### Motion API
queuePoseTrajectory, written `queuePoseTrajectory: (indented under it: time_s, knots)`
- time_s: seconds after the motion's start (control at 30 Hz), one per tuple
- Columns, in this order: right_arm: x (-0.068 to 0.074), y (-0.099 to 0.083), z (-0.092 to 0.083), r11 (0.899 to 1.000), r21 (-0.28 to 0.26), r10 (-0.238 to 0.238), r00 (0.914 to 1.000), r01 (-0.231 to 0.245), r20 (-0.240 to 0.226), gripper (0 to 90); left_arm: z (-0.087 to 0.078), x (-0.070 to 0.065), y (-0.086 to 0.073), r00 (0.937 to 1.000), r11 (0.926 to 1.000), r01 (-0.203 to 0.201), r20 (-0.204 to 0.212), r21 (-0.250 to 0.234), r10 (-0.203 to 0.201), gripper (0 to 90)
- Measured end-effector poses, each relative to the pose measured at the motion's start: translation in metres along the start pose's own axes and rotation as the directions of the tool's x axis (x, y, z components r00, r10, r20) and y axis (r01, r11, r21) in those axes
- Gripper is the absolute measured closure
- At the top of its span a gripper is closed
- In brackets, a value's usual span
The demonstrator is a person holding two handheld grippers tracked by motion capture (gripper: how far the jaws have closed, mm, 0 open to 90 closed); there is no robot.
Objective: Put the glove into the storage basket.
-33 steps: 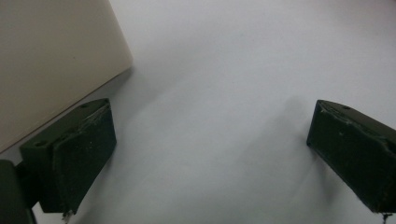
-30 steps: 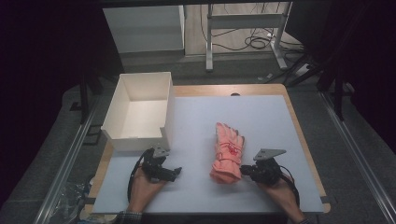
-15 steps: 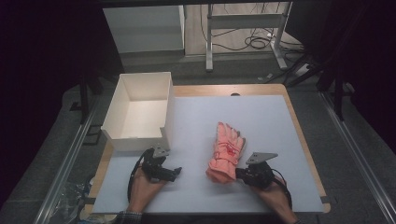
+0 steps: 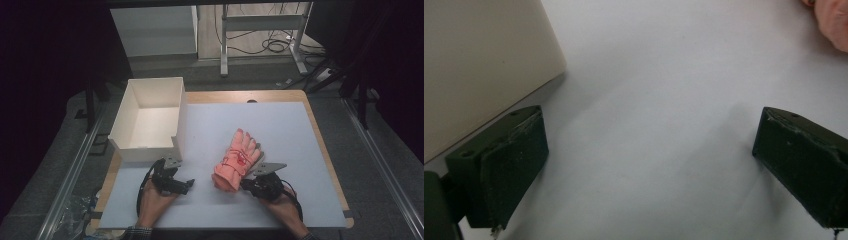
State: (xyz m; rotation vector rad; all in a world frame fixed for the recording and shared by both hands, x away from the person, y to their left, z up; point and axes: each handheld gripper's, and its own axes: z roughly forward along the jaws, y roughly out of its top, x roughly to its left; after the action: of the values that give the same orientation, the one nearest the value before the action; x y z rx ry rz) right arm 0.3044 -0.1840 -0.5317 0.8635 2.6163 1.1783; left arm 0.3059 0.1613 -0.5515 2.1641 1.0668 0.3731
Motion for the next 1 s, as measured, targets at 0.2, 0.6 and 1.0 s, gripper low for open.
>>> queuePoseTrajectory:
  time_s: [0.2, 0.6, 1.0]
  knots:
    - [0.003, 0.007, 0.009, 1.0, -0.004, -0.006, 1.0, 0.006, -0.005, 79.4, 0.0, 0.0, 0.0, 1.0, 1.0, 0.0, -0.002, 0.0, 0.0, 1.1]
    - [0.005, 0.011, 0.013, 1.0, -0.017, -0.026, 0.9996, 0.026, -0.011, 76.7, 0.0, -0.001, 0.001, 1.0, 1.0, 0.001, -0.003, 0.007, -0.001, 1.0]
    - [-0.026, -0.006, -0.019, 1.0, -0.029, -0.003, 0.9938, 0.006, 0.111, 64.7, 0.0, -0.001, 0.0, 1.0, 1.0, 0.009, 0.0, 0.001, -0.009, 1.0]
